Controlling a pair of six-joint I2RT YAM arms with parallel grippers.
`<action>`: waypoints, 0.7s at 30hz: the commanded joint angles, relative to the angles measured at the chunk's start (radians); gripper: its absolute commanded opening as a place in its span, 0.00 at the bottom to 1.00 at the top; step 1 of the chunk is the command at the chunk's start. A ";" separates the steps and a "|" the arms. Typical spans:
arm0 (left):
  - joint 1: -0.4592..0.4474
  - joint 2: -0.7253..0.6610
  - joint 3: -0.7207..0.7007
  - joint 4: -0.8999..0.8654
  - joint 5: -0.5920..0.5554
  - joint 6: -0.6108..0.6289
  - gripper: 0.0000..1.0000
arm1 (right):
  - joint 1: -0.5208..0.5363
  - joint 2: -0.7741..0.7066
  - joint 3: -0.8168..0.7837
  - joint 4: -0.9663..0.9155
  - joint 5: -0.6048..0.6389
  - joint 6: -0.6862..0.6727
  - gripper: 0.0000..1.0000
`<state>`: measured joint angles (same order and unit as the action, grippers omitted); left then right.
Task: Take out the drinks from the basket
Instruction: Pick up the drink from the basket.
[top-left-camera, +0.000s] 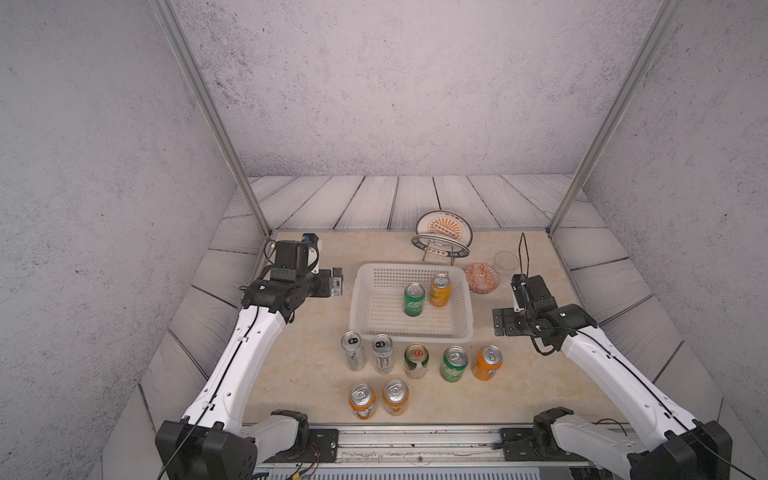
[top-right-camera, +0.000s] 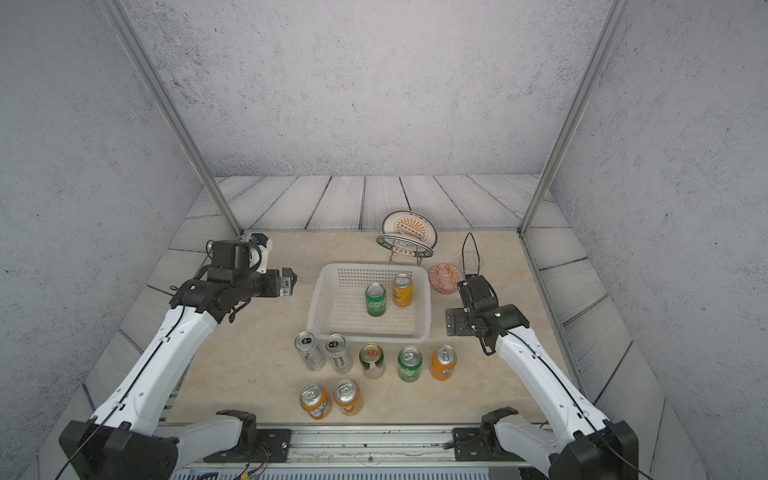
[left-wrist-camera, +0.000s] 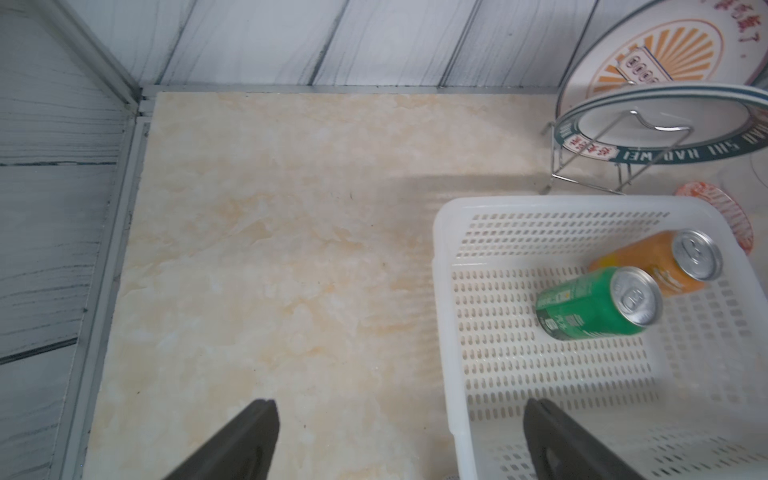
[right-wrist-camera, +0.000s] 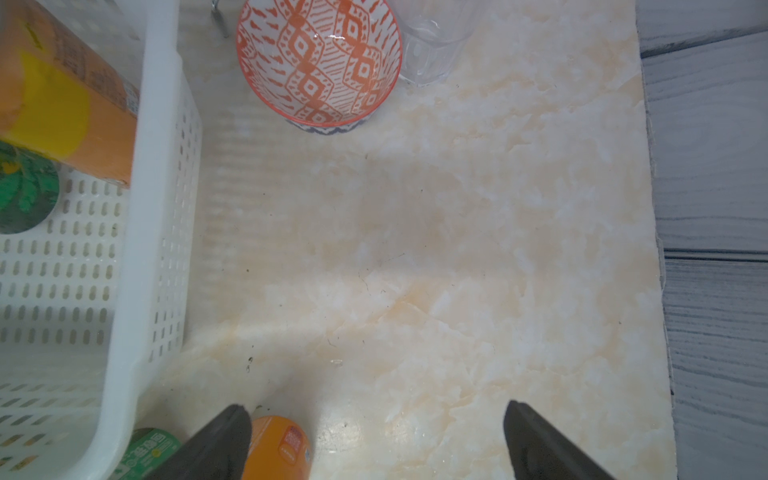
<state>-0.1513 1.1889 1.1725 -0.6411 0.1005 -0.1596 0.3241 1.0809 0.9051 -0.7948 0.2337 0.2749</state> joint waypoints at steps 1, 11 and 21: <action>0.056 -0.003 -0.043 0.132 0.015 -0.037 0.99 | -0.005 -0.007 -0.002 -0.003 -0.002 -0.009 0.99; 0.160 -0.024 -0.125 0.201 0.125 -0.125 0.99 | -0.004 -0.017 0.013 -0.003 -0.017 -0.013 1.00; 0.213 -0.052 -0.132 0.210 0.192 -0.147 0.99 | 0.003 0.023 0.117 0.000 -0.153 0.020 1.00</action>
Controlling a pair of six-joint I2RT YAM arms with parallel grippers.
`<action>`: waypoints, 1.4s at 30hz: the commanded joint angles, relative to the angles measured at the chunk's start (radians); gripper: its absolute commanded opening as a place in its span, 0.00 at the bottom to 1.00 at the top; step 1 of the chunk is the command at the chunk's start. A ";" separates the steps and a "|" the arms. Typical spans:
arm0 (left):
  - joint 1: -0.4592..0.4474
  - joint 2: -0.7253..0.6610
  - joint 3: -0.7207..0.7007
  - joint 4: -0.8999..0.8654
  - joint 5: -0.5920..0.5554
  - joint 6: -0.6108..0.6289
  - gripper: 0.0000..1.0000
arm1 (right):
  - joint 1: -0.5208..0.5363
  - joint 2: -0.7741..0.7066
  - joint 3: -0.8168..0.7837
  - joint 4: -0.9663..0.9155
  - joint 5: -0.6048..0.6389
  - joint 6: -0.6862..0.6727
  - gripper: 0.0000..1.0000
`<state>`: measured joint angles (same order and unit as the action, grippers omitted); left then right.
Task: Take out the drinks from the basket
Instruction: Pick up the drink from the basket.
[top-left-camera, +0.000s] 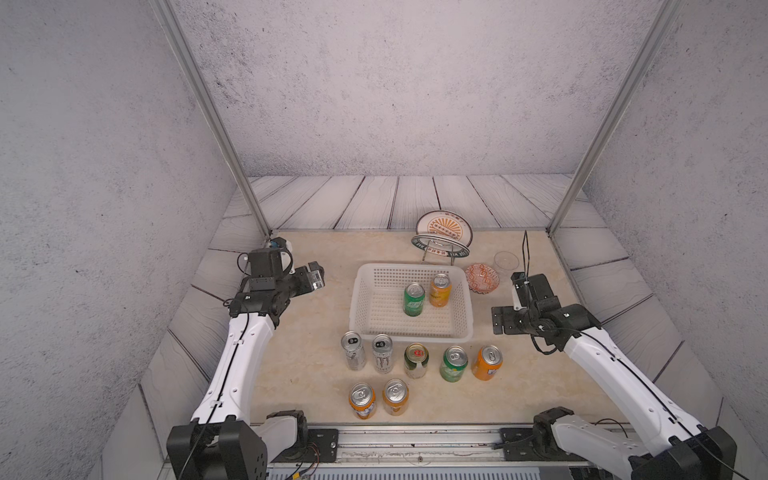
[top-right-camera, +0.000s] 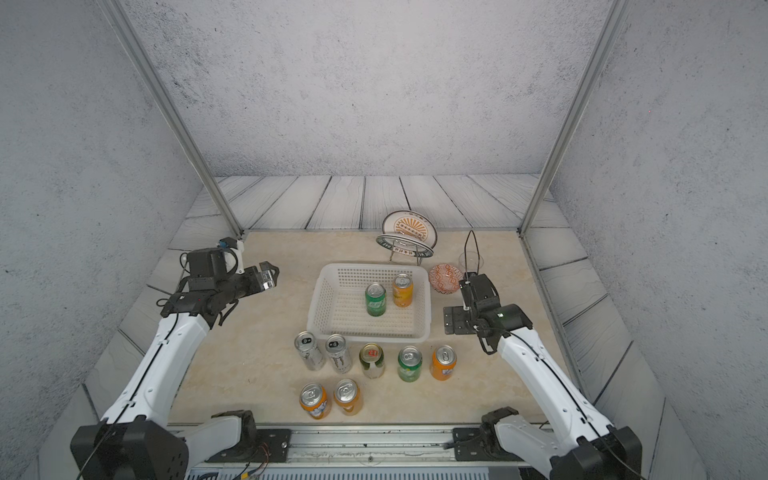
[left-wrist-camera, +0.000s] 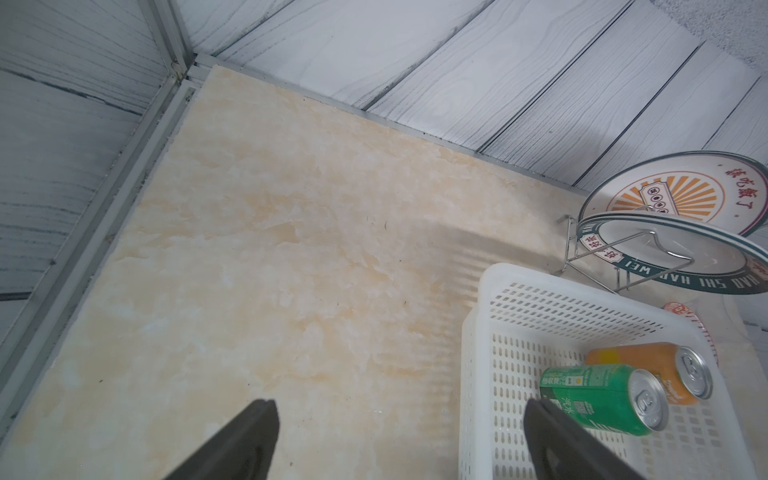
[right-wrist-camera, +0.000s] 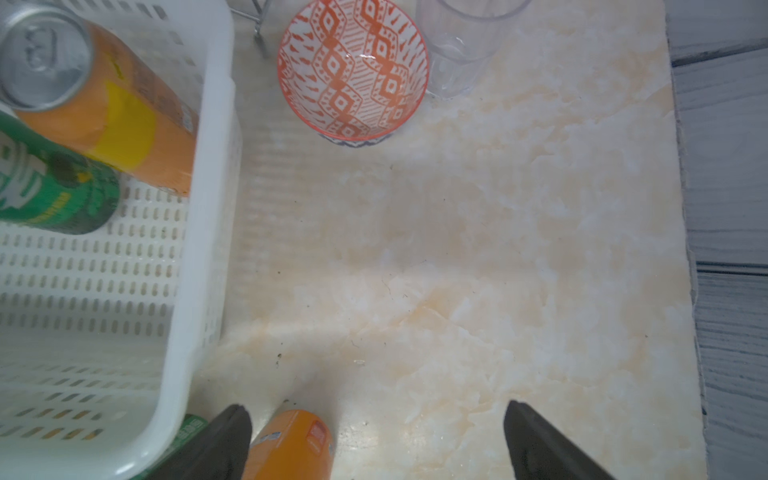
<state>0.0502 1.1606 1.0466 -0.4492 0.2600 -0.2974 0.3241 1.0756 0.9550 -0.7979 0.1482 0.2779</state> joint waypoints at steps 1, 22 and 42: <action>0.012 -0.030 -0.009 0.020 0.033 -0.007 0.99 | 0.010 0.055 0.093 0.002 -0.081 0.022 0.99; 0.105 0.030 -0.017 0.049 0.172 -0.053 0.99 | 0.388 0.606 0.613 -0.023 -0.007 0.026 0.99; 0.128 0.057 -0.022 0.059 0.211 -0.060 0.99 | 0.424 0.978 0.889 -0.109 -0.045 -0.005 0.99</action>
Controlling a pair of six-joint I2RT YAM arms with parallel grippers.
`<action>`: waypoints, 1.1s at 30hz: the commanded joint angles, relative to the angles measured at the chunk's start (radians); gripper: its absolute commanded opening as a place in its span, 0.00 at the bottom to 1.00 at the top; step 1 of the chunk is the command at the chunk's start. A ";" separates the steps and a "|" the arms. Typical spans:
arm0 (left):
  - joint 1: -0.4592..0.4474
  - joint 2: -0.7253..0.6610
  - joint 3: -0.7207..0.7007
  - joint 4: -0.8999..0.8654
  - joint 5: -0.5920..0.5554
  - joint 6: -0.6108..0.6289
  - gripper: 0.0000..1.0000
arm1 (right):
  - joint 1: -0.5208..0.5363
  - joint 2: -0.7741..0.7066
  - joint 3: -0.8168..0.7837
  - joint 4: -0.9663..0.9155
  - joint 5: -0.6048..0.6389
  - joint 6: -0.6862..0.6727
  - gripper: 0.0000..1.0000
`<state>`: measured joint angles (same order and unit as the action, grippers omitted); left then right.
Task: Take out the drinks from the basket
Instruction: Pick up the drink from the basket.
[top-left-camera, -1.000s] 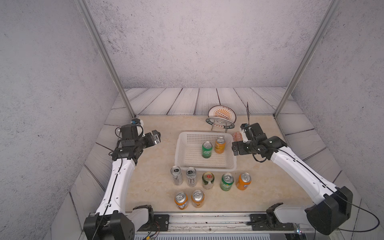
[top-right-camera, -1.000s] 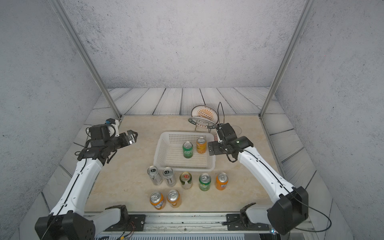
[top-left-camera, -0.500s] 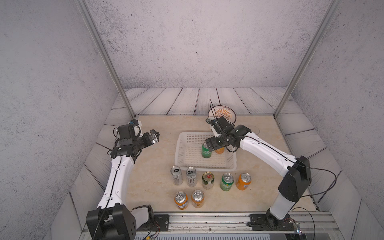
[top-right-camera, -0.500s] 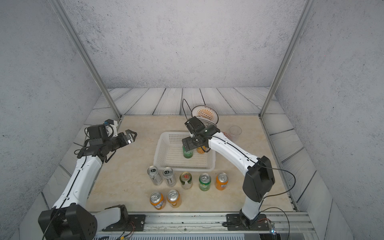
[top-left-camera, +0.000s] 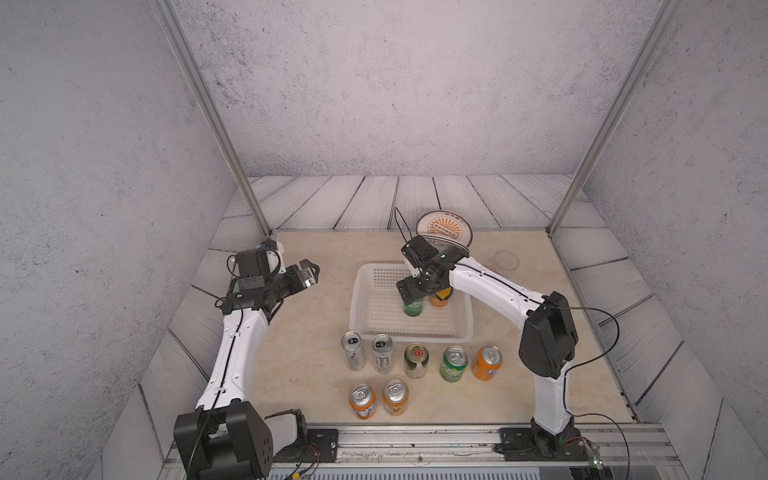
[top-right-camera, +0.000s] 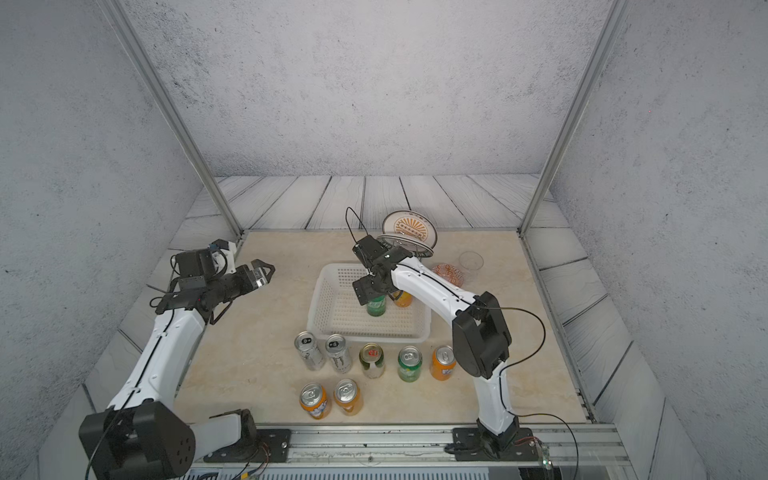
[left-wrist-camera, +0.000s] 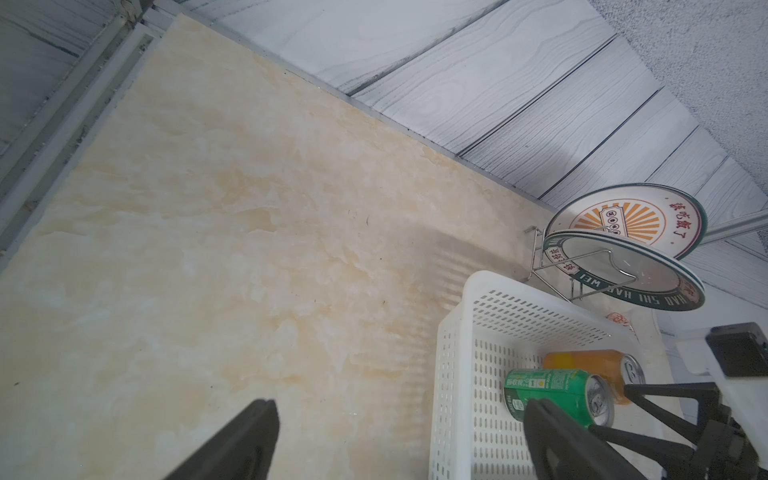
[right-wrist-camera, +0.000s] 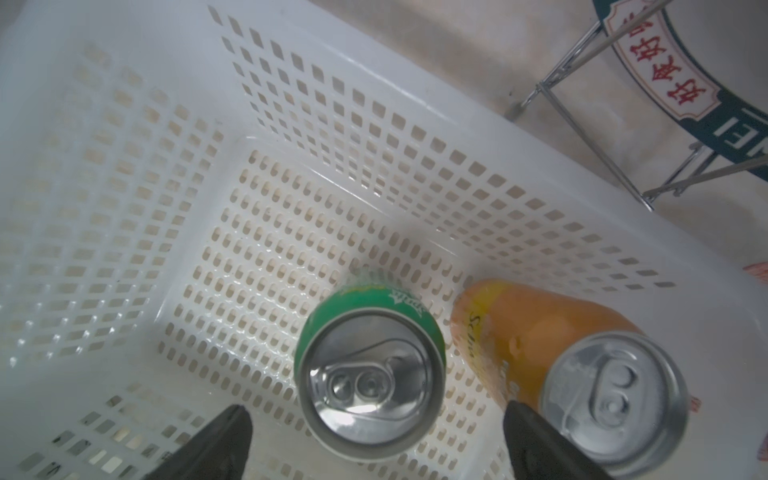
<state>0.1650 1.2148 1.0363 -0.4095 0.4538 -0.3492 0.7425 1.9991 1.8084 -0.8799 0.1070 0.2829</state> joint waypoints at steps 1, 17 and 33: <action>0.014 0.005 -0.011 0.019 0.020 -0.009 0.99 | 0.005 0.066 0.041 -0.027 -0.007 -0.011 0.98; 0.024 0.026 -0.007 0.023 0.062 -0.018 0.99 | 0.006 0.167 0.045 -0.001 0.000 -0.017 0.82; 0.027 0.035 -0.006 0.028 0.086 -0.015 0.99 | 0.011 0.083 0.041 -0.034 0.040 -0.021 0.70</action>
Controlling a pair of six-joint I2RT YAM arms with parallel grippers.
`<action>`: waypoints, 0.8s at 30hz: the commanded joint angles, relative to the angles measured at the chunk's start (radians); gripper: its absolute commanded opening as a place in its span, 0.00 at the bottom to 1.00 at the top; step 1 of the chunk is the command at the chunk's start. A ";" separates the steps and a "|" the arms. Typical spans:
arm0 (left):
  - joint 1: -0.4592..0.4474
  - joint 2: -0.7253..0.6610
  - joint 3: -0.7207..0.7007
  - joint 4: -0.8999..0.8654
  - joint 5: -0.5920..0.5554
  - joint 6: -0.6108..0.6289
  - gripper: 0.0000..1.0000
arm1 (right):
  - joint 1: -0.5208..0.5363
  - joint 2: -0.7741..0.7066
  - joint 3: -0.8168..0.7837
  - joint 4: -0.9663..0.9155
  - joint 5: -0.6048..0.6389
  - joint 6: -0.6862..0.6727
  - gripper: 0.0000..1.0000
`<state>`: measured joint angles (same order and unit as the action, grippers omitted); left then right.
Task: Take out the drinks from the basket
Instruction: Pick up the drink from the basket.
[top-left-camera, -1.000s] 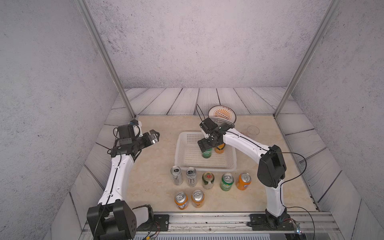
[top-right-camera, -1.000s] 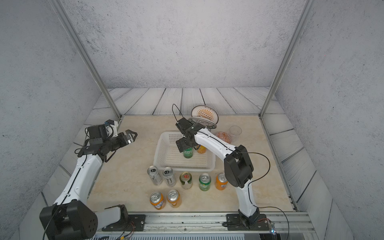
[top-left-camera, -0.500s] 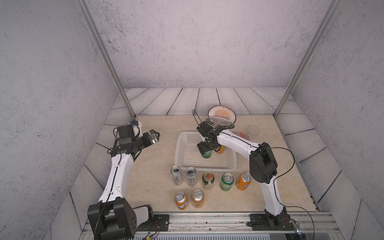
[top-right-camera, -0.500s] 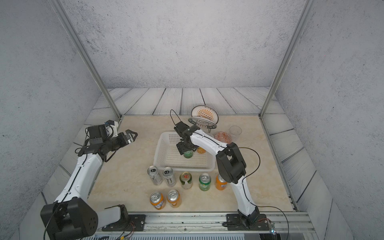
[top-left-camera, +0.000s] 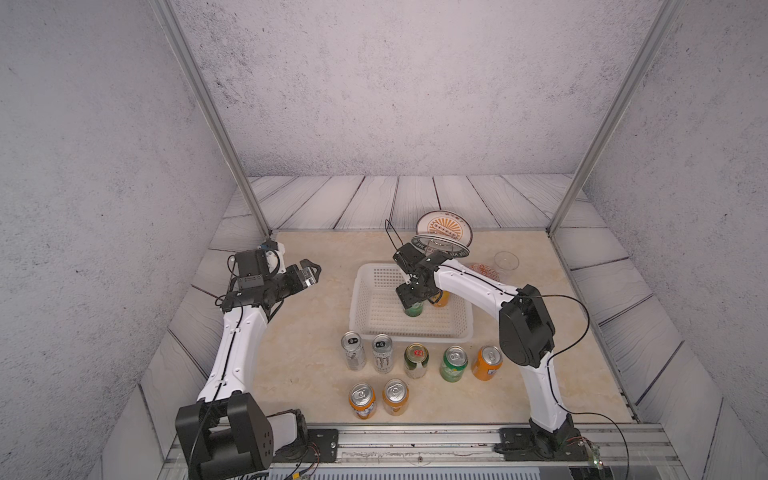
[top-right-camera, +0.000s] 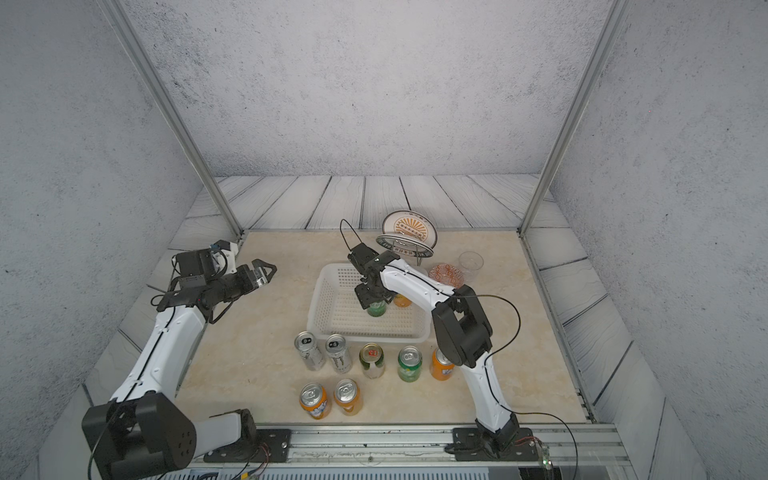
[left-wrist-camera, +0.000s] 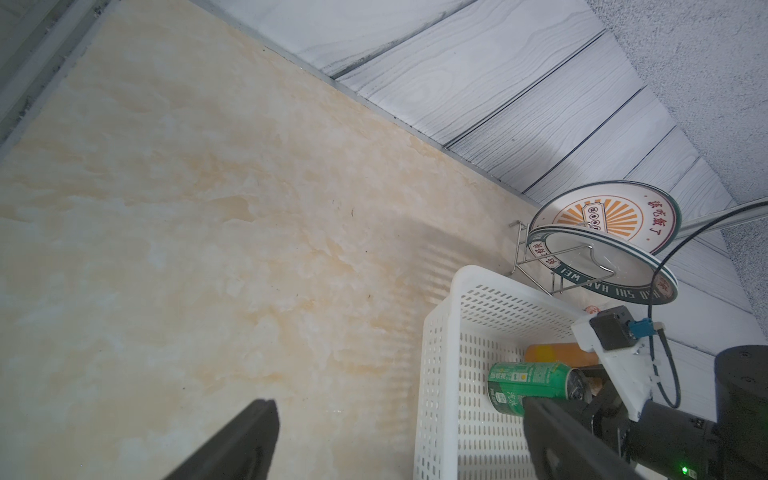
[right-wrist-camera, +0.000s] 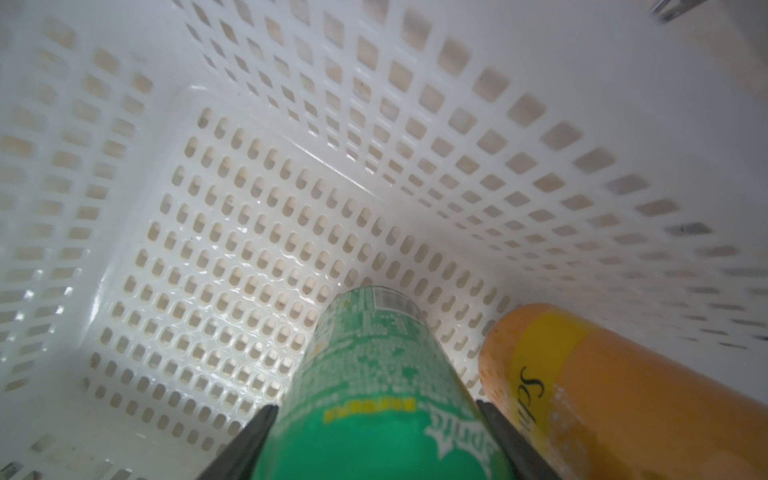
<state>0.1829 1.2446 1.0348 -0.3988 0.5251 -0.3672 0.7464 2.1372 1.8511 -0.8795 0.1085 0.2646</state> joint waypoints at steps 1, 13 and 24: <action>0.010 0.006 -0.005 0.018 0.015 0.003 0.99 | 0.009 -0.062 0.000 -0.038 0.040 -0.005 0.70; 0.009 0.013 -0.005 0.017 0.018 0.001 0.99 | 0.027 -0.172 0.026 -0.106 0.026 -0.012 0.69; 0.010 0.015 -0.003 0.017 0.027 0.001 0.99 | 0.084 -0.315 0.056 -0.203 0.054 -0.022 0.69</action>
<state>0.1837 1.2522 1.0348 -0.3985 0.5369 -0.3672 0.8131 1.9190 1.8648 -1.0489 0.1341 0.2516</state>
